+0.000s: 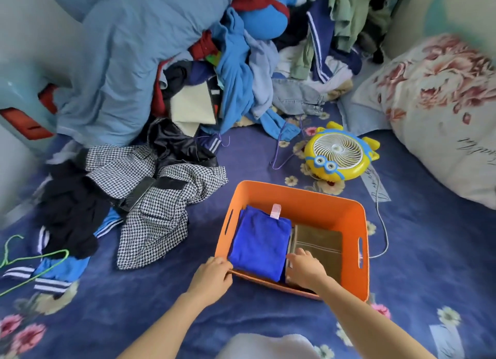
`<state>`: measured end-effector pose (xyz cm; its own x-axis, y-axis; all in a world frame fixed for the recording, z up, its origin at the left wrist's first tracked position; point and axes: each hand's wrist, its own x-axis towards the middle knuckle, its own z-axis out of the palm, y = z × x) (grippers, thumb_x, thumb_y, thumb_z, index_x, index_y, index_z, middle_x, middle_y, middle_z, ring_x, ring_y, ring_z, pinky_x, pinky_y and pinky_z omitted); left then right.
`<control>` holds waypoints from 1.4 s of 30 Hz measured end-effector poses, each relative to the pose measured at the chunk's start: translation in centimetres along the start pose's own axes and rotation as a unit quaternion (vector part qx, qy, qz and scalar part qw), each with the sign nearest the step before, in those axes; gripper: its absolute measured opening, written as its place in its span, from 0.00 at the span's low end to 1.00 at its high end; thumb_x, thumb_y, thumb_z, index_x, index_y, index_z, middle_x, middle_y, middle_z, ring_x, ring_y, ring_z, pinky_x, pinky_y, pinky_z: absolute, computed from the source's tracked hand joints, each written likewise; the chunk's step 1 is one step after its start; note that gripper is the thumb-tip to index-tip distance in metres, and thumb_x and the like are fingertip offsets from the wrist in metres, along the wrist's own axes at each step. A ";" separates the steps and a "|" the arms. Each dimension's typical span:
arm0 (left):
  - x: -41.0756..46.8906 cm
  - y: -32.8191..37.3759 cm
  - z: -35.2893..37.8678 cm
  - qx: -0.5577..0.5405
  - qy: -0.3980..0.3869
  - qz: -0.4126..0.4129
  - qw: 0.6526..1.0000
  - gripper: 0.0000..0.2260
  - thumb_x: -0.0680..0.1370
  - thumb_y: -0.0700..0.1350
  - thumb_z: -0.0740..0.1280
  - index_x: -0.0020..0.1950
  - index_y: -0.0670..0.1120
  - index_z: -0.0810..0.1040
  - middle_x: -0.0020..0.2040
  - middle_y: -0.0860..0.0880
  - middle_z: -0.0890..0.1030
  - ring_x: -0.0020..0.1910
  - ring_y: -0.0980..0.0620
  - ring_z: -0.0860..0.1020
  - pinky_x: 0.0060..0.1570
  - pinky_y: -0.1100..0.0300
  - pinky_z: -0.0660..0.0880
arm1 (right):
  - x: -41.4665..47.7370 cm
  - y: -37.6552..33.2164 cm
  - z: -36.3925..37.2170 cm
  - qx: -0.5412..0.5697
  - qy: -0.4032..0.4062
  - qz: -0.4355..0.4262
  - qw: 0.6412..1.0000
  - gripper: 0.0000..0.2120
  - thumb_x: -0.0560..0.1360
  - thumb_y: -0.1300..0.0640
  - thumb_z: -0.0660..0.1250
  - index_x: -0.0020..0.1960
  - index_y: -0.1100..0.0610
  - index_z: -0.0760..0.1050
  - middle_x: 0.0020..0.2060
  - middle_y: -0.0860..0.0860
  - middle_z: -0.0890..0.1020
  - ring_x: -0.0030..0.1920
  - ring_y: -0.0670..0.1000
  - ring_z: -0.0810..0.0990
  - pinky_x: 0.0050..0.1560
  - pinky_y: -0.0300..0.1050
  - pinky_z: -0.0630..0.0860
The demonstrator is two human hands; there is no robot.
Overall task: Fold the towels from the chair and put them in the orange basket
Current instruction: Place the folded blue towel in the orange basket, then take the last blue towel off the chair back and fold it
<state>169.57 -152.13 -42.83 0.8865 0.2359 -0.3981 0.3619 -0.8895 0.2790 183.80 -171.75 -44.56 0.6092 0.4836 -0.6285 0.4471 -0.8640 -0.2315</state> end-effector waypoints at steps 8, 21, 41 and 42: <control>-5.3 -0.9 -1.6 -0.067 0.093 -0.037 0.993 0.14 0.79 0.47 0.58 0.64 0.49 0.73 0.64 0.55 0.72 0.62 0.55 0.69 0.59 0.62 0.69 | -4.9 -0.5 -2.4 -0.058 0.078 -0.053 0.994 0.17 0.75 0.54 0.56 0.61 0.56 0.72 0.58 0.54 0.73 0.63 0.56 0.68 0.60 0.50 0.70; -23.6 -8.1 -4.6 -0.171 0.286 -0.149 0.931 0.12 0.79 0.44 0.61 0.60 0.44 0.77 0.59 0.51 0.76 0.60 0.51 0.72 0.57 0.61 0.68 | -14.6 -8.6 -4.5 -0.150 0.156 -0.154 0.964 0.17 0.77 0.53 0.59 0.66 0.53 0.70 0.65 0.52 0.70 0.66 0.54 0.67 0.63 0.47 0.68; -58.0 -7.1 6.6 -0.266 0.404 -0.609 0.628 0.14 0.80 0.44 0.58 0.64 0.44 0.74 0.63 0.46 0.74 0.50 0.48 0.74 0.51 0.58 0.69 | -28.5 -44.9 7.2 -0.357 0.117 -0.674 0.636 0.24 0.77 0.53 0.59 0.72 0.53 0.61 0.69 0.54 0.66 0.70 0.55 0.63 0.69 0.48 0.62; -58.6 -6.1 6.9 -0.267 0.408 -0.626 0.608 0.13 0.80 0.44 0.58 0.63 0.44 0.74 0.63 0.46 0.74 0.49 0.46 0.75 0.50 0.57 0.69 | -29.3 -45.3 7.7 -0.360 0.113 -0.692 0.616 0.24 0.78 0.53 0.59 0.73 0.53 0.61 0.70 0.54 0.65 0.70 0.55 0.62 0.68 0.48 0.62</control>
<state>113.42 -163.19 -27.19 -0.4123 0.9071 -0.0850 0.7490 0.3906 0.5352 140.64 -147.81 -21.35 -0.6414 0.7647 -0.0617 0.7657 0.6431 0.0111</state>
